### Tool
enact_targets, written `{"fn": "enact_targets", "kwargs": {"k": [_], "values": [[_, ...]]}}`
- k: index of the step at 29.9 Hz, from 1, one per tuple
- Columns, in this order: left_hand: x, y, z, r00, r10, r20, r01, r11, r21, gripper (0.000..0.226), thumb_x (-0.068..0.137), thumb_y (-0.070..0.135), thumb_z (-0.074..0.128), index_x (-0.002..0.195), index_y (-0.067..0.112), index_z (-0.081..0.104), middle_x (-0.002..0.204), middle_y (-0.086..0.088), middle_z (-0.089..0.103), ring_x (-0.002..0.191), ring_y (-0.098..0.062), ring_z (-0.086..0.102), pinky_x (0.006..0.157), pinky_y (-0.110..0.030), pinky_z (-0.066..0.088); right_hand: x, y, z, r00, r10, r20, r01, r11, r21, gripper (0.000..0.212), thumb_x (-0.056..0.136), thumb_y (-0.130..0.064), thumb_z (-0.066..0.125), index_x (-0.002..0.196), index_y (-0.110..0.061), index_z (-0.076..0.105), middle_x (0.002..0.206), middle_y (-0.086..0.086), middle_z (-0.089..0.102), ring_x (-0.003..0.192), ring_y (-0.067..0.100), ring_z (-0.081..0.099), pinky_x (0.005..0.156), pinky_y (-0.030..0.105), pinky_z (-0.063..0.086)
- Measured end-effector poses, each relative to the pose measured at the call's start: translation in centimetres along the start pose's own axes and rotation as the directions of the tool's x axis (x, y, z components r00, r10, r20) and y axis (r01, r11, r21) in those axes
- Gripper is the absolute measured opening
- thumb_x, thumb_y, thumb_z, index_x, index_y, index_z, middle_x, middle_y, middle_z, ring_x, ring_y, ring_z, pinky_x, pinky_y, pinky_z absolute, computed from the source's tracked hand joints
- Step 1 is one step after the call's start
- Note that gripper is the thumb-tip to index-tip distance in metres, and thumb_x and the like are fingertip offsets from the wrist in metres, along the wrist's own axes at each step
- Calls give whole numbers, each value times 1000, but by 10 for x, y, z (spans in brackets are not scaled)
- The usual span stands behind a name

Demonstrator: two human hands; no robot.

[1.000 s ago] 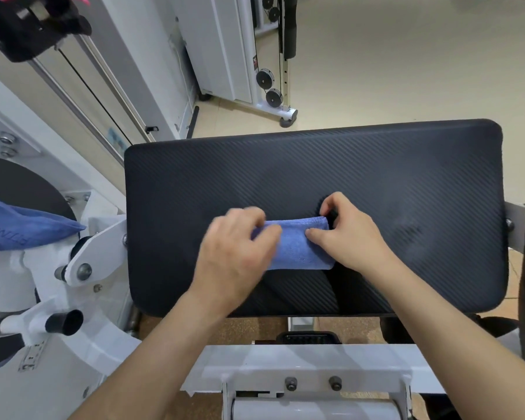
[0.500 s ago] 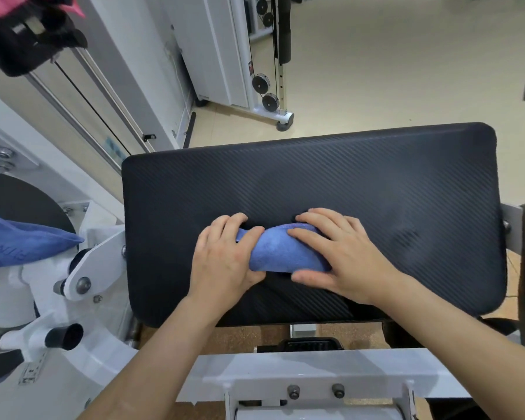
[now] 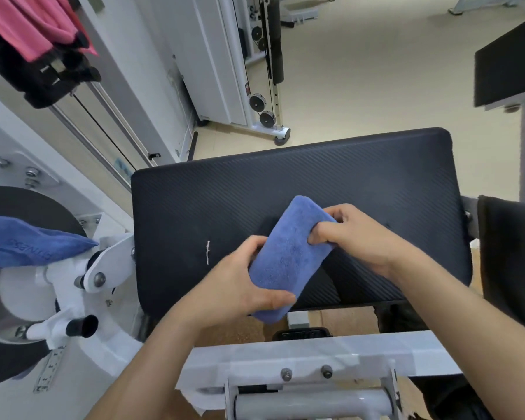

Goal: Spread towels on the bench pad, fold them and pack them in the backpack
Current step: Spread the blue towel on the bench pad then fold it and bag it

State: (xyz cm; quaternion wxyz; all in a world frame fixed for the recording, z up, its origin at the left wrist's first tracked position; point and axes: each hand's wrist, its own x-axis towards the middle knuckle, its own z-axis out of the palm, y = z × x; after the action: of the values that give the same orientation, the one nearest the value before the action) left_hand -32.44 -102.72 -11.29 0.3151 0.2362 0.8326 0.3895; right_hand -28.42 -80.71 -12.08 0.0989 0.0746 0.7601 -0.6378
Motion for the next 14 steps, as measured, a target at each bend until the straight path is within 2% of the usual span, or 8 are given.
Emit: {"fn": "enact_targets", "kwargs": {"k": [3, 6, 7, 9, 11, 12, 14], "values": [[-9, 2, 32, 998, -53, -16, 45, 946, -322, 63, 59, 33, 84, 115, 22, 60, 101, 2, 72, 92, -17, 70, 77, -37, 59, -20, -4, 1, 1000, 12, -19, -8, 979, 205, 33, 62, -37, 67, 76, -7, 58, 73, 6, 54, 71, 18, 48, 69, 35, 36], [-15, 9, 62, 990, -109, -85, 42, 821, -569, 52, 67, 17, 79, 115, 8, 60, 100, -19, 68, 84, -35, 67, 76, -59, 57, -41, 2, 13, 998, 45, -36, -22, 876, 483, 22, 81, -34, 69, 87, -12, 67, 80, 3, 69, 74, 14, 65, 67, 28, 48], [-17, 12, 71, 987, -124, -99, 34, 776, -630, 49, 70, 13, 77, 115, 5, 59, 99, -22, 67, 80, -38, 66, 72, -61, 56, -47, 4, 19, 997, 73, -40, -39, 832, 553, 26, 84, -36, 67, 95, -12, 68, 85, 4, 72, 79, 16, 69, 67, 28, 51], [-22, 21, 88, 977, -162, -136, 11, 682, -731, 47, 72, 8, 72, 115, -2, 57, 98, -26, 65, 75, -38, 66, 63, -53, 57, -61, 14, 29, 993, 111, -38, -64, 785, 616, 44, 80, -41, 68, 112, -11, 64, 100, 7, 74, 91, 20, 71, 76, 33, 56], [-27, 26, 103, 962, -200, -185, -19, 629, -777, 48, 70, 9, 71, 116, -1, 59, 102, -26, 68, 80, -39, 68, 62, -46, 57, -76, 22, 38, 992, 121, -28, -77, 771, 632, 52, 79, -41, 70, 122, -14, 60, 112, 8, 72, 103, 23, 69, 92, 42, 54], [-30, 28, 110, 954, -214, -212, -29, 636, -772, 49, 69, 12, 73, 116, 2, 61, 104, -23, 69, 85, -38, 70, 65, -47, 58, -84, 26, 41, 991, 130, -18, -90, 770, 632, 50, 81, -40, 69, 124, -16, 59, 117, 8, 71, 108, 25, 67, 98, 47, 51], [-37, 30, 122, 938, -228, -260, -33, 689, -724, 52, 65, 17, 75, 115, 9, 63, 104, -16, 72, 90, -32, 72, 72, -44, 59, -101, 33, 47, 988, 156, -22, -105, 752, 651, 39, 89, -36, 64, 124, -20, 59, 119, 7, 70, 111, 26, 66, 100, 50, 49]]}}
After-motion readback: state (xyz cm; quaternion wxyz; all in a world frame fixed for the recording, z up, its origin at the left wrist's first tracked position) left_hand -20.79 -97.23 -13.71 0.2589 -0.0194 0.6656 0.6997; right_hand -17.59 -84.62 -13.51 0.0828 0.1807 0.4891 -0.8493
